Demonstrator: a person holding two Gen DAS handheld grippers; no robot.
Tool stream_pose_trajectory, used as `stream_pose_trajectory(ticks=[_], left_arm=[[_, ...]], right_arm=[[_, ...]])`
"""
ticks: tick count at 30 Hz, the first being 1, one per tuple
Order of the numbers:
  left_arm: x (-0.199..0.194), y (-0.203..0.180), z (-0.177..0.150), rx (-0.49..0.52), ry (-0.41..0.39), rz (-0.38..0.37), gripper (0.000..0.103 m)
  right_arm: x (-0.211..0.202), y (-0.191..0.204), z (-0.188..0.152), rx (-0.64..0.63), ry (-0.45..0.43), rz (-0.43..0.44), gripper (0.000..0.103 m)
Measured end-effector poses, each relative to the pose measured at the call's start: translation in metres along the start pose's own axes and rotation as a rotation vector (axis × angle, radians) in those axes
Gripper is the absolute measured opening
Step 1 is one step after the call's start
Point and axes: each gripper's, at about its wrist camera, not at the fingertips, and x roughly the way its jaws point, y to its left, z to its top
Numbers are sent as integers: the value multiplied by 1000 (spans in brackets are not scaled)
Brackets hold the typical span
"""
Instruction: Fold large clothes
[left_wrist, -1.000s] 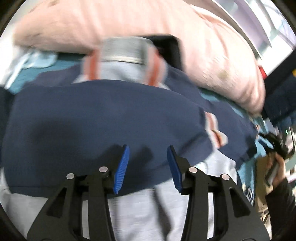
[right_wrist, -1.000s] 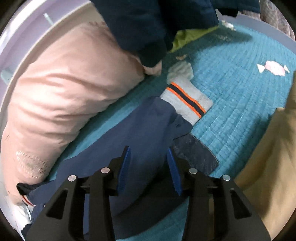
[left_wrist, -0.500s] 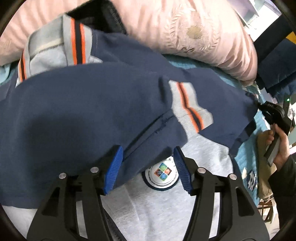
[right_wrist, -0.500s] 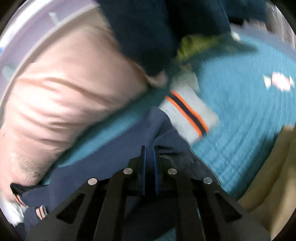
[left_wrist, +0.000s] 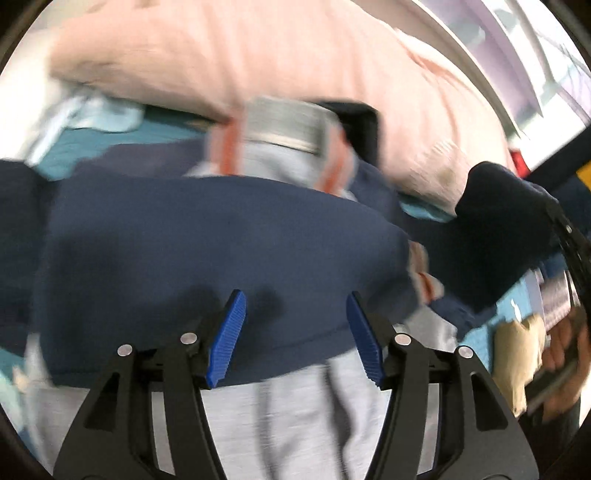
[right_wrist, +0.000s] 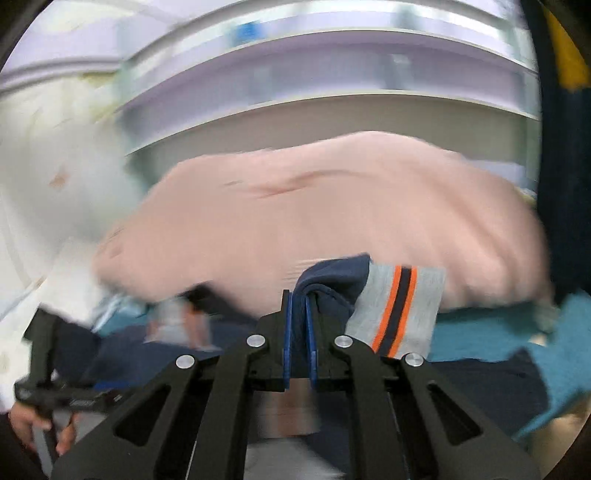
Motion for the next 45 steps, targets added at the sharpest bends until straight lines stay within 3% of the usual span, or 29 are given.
stream_pose_trajectory(ticks=[6,13,15,17,23,27,31,35,38,40,42,45], left_arm=[[-31,73,0,-79,-28,74,58],[-39,113,-10,-105,-22,109,58],[-43,123,-13,-112,-24,97,58],[-42,124,-16,-116,-28,84,58],[-47,122,-20,-128,-43,59,60],[-50,118,-23,-111,-49,68,60],[-51,118,-27,-112,-44,59,60],[-54,118,-28,-114,-45,49,60],[-61,119,-28,-122,-67,44,60],[-67,119,-28,-120,-86,48,60],[-75,119,-28,-123,-112,53,60],[-81,122,-27,-135,-128,53,62]], right_arm=[[49,132,-36,-112,97,134,6],[104,217,-89,-249,244,130,10],[120,216,-100,-236,315,109,13],[127,207,-105,-180,364,128,24],[99,184,-103,1,306,200,60],[82,161,-101,175,272,206,62],[75,125,-106,378,226,113,62],[96,110,-103,441,262,115,63],[118,117,-97,446,319,195,49],[117,132,-88,446,314,305,49],[115,160,-73,405,290,493,49],[109,177,-61,386,276,553,51]])
